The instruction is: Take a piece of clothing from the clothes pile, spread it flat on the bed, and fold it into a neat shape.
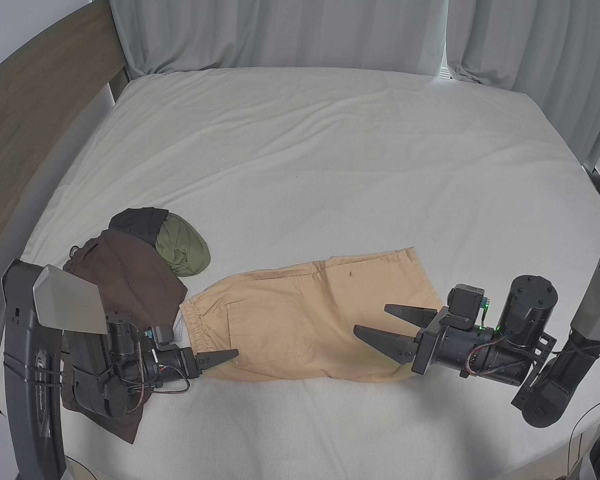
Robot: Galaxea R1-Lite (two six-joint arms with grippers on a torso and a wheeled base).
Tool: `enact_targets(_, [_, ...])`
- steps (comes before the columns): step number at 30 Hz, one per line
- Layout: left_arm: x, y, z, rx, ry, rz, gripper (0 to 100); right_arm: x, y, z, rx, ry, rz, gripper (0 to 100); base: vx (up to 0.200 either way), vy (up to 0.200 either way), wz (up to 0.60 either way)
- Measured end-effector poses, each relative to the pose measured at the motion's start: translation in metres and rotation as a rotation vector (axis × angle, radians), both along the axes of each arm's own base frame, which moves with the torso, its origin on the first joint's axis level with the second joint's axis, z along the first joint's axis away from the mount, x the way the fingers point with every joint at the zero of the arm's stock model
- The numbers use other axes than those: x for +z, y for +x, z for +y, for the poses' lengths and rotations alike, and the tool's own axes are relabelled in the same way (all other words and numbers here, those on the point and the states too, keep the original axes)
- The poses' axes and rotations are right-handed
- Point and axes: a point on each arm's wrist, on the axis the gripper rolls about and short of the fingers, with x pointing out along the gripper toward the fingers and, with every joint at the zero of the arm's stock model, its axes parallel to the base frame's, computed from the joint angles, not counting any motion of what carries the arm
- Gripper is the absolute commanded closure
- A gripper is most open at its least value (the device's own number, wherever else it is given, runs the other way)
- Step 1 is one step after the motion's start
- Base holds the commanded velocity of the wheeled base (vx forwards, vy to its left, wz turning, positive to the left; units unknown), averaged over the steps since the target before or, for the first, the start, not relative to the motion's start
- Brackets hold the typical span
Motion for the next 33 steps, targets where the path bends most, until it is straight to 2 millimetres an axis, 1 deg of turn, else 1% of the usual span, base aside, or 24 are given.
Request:
enact_targets(5, [0.001, 0.004, 0.000, 0.011, -0.004, -0.008, 0, -0.001, 0.000, 0.000, -0.001, -0.001, 0.001, 0, 0.000, 0.000, 0.00])
enact_targets(12, [0.003, 0.009, -0.002, 0.075, 0.019, -0.026, 0, -0.001, 0.000, 0.000, 0.000, -0.003, 0.004, 0, 0.000, 0.000, 0.00])
enact_targets(17, [0.002, 0.011, -0.008, 0.071, 0.024, -0.034, 0, -0.002, 0.000, 0.001, 0.003, -0.004, 0.007, 0, 0.000, 0.000, 0.00])
enact_targets(24, [0.002, 0.012, -0.008, 0.070, 0.023, -0.037, 0, -0.002, 0.000, 0.001, 0.001, -0.005, 0.007, 0, 0.000, 0.000, 0.00])
enact_targets(25, [0.002, 0.012, -0.008, 0.072, 0.023, -0.038, 100, -0.003, 0.000, 0.001, 0.001, -0.005, 0.008, 0, 0.000, 0.000, 0.00])
enact_targets(33, [0.000, 0.016, -0.005, 0.088, 0.025, -0.041, 100, -0.004, 0.001, 0.000, -0.001, -0.007, 0.012, 0, 0.000, 0.000, 0.00])
